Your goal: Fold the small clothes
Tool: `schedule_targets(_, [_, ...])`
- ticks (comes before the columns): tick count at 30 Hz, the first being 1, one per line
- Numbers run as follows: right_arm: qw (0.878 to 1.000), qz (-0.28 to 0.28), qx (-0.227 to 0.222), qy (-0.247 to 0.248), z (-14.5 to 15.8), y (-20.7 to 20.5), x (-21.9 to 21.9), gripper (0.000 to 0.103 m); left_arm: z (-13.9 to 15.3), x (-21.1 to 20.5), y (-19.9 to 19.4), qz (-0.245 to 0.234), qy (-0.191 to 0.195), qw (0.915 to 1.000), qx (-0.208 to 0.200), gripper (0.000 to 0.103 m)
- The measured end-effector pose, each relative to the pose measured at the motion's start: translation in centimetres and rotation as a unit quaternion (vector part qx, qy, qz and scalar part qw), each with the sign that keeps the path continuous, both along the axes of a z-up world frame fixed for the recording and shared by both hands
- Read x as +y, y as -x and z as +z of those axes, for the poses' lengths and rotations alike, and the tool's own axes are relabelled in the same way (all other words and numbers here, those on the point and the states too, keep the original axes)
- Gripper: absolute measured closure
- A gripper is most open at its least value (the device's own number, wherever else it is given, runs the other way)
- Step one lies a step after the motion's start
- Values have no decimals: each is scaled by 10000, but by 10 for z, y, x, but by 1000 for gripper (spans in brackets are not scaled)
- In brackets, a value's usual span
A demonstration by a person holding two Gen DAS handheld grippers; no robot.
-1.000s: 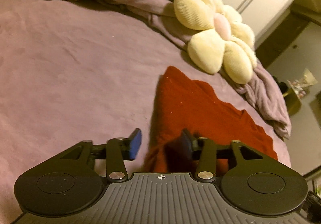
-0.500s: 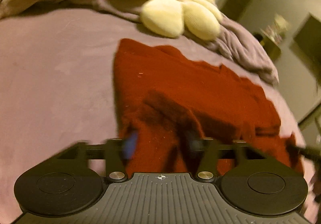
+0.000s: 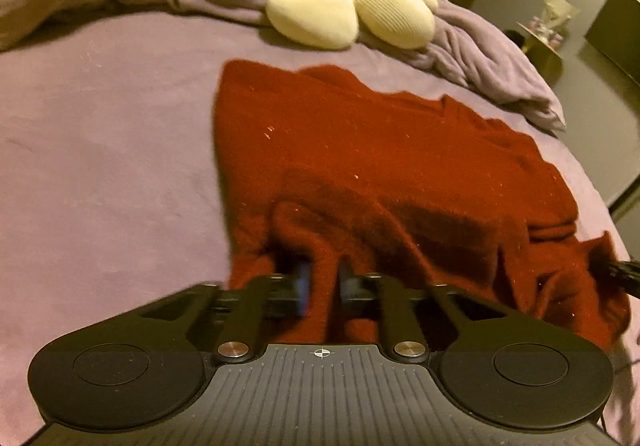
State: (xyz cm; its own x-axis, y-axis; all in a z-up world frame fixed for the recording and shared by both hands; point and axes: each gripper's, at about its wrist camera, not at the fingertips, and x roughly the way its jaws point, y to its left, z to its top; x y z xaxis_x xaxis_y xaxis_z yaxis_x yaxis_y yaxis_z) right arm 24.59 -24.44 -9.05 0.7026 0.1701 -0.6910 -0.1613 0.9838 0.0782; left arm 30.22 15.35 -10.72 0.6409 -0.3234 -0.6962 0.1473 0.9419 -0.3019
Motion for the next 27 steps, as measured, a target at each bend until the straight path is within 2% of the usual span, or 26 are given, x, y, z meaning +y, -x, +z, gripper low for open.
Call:
schedule_targets(3, [9993, 165, -342, 69, 21, 13, 7, 95, 31, 2, 21, -63, 210, 9989, -423, 93])
schedule_targets(6, [9951, 351, -915, -110, 58, 26, 5, 95, 81, 8, 42, -89, 488, 9932, -1056, 93])
schedule_targets(8, [9914, 258, -1277, -151, 77, 24, 2, 95, 109, 14, 46, 40, 568, 9883, -1416, 93])
schedule_targets(10, [9881, 21, -1499, -338, 90, 12, -6, 95, 129, 21, 42, 234, 571, 9822, -1773, 93])
schedule_targets(12, [9861, -230, -1590, -412, 94, -4, -10, 95, 133, 22, 30, 472, 354, 9801, -1894, 93])
schedule_targets(14, [9850, -460, -1627, -349, 91, -20, -12, 95, 124, 25, 10, 696, 421, 9814, -1739, 93])
schedule_targets(16, [9864, -530, -1531, -282, 85, -35, -11, 95, 102, 28, -11, 849, 437, 9859, -1372, 93])
schedule_targets(19, [9936, -559, -978, -91, 57, -63, -9, 94, 51, 25, -38, 851, 335, 9943, -544, 92])
schedule_targets(20, [9959, -494, -760, -81, 47, -70, -9, 94, 37, 25, -43, 808, 367, 9955, -322, 86])
schedule_targets(21, [9968, -480, -643, -44, 39, -73, -7, 94, 23, 24, -47, 779, 407, 9961, -120, 73])
schedule_targets(23, [9980, -402, -478, 31, 25, -78, -6, 89, 8, 23, -51, 784, 372, 9962, -44, 61])
schedule_targets(25, [9986, -362, -385, -29, 17, -82, -6, 82, -1, 22, -53, 794, 261, 9965, -70, 57])
schedule_targets(27, [9989, -376, -266, 27, 10, -88, -4, 82, -6, 23, -55, 810, 337, 9961, 49, 58])
